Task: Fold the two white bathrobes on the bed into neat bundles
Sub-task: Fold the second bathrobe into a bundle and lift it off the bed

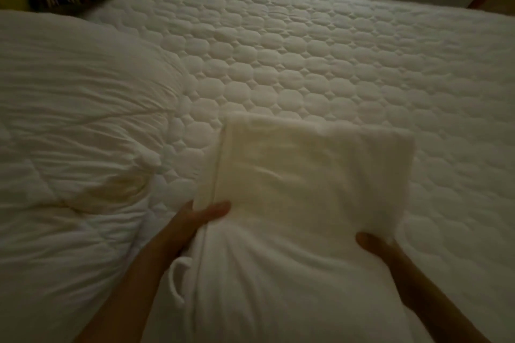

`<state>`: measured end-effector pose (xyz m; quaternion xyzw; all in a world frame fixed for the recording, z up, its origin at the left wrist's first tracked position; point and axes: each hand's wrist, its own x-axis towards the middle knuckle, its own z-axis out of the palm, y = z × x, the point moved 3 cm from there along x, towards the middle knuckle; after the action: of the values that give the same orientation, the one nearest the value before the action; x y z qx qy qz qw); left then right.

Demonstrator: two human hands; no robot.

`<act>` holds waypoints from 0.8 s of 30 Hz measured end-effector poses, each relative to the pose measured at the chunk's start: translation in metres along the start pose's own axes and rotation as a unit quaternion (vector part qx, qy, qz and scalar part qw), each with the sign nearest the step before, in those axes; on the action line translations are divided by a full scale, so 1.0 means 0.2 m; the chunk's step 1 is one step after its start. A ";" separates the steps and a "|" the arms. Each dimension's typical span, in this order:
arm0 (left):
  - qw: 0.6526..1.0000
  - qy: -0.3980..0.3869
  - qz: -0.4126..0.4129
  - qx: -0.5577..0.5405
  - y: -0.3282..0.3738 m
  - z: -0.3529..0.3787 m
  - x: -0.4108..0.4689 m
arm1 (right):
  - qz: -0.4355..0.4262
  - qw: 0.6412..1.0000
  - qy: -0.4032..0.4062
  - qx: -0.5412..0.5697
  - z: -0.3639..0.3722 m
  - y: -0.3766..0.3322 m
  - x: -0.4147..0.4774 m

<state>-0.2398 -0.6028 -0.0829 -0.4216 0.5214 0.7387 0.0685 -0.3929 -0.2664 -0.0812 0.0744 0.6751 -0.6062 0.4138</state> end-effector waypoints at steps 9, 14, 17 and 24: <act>0.999 -0.048 -0.016 -0.002 0.07 0.05 -0.13 | -0.021 1.000 0.008 0.022 -0.01 -0.05 -0.06; 0.998 -0.061 0.015 -0.024 0.12 0.11 -0.38 | -0.079 0.996 -0.014 0.046 0.00 -0.17 -0.31; 0.997 -0.067 0.024 -0.025 0.16 0.18 -0.58 | -0.096 0.993 -0.005 0.069 -0.05 -0.21 -0.59; 0.989 -0.138 0.002 0.057 0.20 0.41 -1.19 | -0.121 0.985 0.065 0.104 -0.20 -0.17 -1.54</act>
<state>-0.1559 -0.4715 0.1192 -0.3106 0.5491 0.7587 0.1624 -0.2339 -0.1172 0.1414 0.0738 0.6377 -0.7128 0.2826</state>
